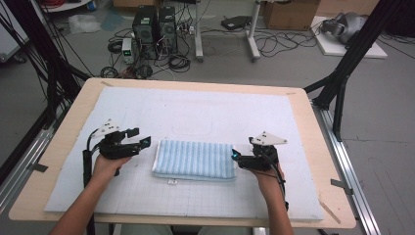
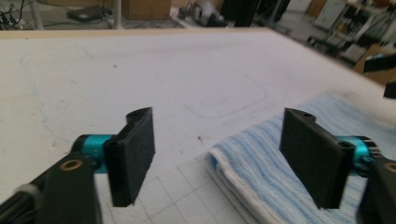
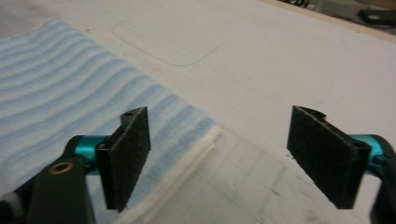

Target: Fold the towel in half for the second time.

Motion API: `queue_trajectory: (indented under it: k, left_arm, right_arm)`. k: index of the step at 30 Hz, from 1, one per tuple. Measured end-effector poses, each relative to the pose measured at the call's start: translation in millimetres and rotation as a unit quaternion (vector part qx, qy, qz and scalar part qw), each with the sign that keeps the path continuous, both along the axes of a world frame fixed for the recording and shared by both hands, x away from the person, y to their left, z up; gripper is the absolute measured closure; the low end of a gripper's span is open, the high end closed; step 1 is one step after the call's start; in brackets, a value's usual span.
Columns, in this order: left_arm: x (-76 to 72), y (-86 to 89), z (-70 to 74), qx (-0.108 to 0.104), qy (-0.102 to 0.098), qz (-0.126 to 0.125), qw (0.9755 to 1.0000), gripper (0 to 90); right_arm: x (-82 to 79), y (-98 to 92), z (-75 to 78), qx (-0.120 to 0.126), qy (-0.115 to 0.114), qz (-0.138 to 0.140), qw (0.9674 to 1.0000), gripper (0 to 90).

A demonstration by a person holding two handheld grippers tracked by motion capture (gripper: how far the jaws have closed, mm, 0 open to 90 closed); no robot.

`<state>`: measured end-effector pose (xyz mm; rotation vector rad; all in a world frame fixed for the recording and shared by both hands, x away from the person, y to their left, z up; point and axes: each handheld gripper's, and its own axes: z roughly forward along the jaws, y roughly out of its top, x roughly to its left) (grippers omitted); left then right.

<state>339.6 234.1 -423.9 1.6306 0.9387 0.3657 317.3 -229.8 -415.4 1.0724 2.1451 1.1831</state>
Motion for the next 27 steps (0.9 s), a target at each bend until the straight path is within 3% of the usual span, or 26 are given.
queue_trajectory:
  k: [3,8,13,27]
  left_arm:
    - [-3.5,8.5,0.1,-0.01,-0.019,-0.002,0.9998,15.8]
    - [-4.9,11.7,1.0,-0.014,-0.034,-0.011,0.9993,15.5]
    - [-8.8,13.0,4.8,-0.012,-0.047,-0.016,0.9987,16.0]
    - [-18.4,13.7,6.1,0.0,-0.057,-0.015,0.9982,16.4]
  right_arm:
    - [-5.4,-7.3,4.3,0.002,-0.01,-0.003,0.9999,12.7]
    - [-19.3,-20.8,11.2,0.008,-0.045,0.009,0.9989,11.9]
    - [-27.5,-32.3,11.5,0.016,-0.055,0.004,0.9983,11.8]
    - [-35.0,-45.3,20.4,0.024,-0.068,-0.032,0.9969,11.6]
